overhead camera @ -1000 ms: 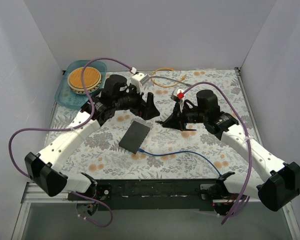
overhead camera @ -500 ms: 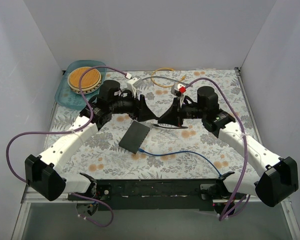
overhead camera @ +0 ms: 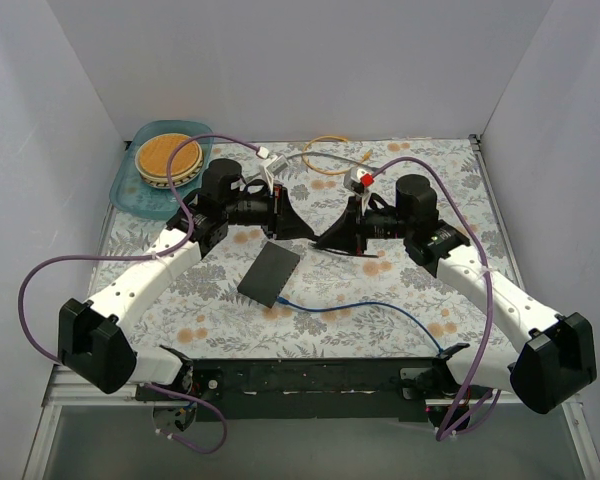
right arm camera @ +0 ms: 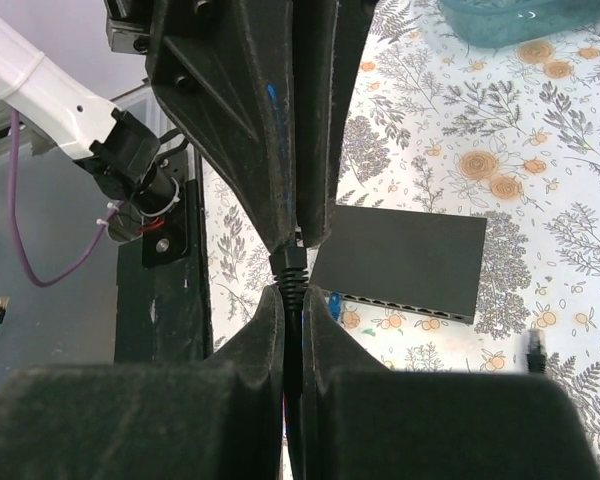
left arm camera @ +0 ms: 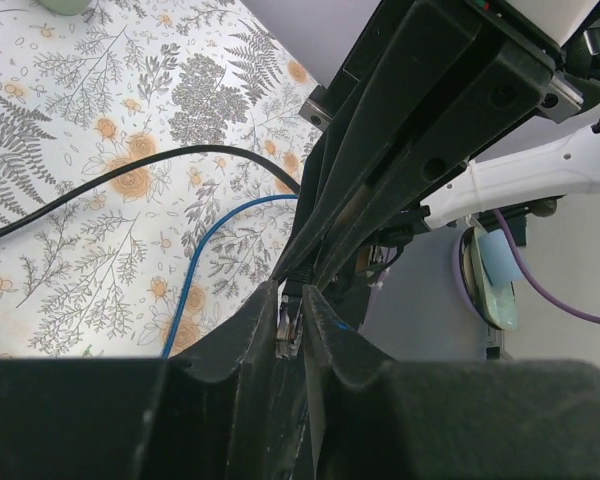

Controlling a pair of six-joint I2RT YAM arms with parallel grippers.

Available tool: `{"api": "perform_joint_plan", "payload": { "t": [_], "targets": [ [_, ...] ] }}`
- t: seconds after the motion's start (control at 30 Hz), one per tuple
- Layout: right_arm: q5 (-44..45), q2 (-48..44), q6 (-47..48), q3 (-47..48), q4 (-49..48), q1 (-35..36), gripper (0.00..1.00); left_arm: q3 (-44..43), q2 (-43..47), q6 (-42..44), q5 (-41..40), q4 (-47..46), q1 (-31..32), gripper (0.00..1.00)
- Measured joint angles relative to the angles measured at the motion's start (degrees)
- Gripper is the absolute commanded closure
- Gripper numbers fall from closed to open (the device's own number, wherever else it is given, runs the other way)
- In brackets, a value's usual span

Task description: Insert the plug into the switch port

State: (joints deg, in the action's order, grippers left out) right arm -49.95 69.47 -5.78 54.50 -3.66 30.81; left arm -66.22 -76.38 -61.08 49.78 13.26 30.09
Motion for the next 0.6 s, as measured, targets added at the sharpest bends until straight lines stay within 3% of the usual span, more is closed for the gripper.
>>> {"api": "perform_joint_plan", "payload": {
  "t": [0.07, 0.17, 0.23, 0.27, 0.37, 0.47, 0.6],
  "targets": [
    [0.28, 0.0, -0.11, -0.11, 0.02, 0.0, 0.99, 0.07, -0.26, -0.39, 0.31, -0.46, -0.11, 0.98],
    [0.46, -0.22, -0.42, -0.52, -0.72, 0.0, 0.99, 0.07, -0.26, -0.94, 0.44, -0.9, -0.09, 1.0],
    [0.74, -0.48, -0.5, -0.66, -0.85, 0.0, 0.88, 0.07, -0.26, -1.16, 0.37, -1.03, -0.11, 1.0],
    [0.79, -0.55, -0.5, -0.66, -0.83, 0.0, 0.76, 0.07, -0.26, -1.31, 0.37, -1.07, -0.11, 1.0],
    [1.68, -0.79, 0.02, -0.55, -0.11, 0.02, 0.55, 0.07, -0.28, -1.49, 0.11, -0.83, -0.09, 1.0],
    [3.48, -0.81, 2.27, 0.74, 3.28, 0.04, 0.45, -0.31, -0.74, -1.57, 0.13, 0.33, -0.07, 1.0],
    [7.32, -0.87, 6.47, 3.8, 8.48, 0.02, 0.38, -3.17, -3.56, -1.44, -0.31, 3.8, 0.02, 1.0]
  ]
}}
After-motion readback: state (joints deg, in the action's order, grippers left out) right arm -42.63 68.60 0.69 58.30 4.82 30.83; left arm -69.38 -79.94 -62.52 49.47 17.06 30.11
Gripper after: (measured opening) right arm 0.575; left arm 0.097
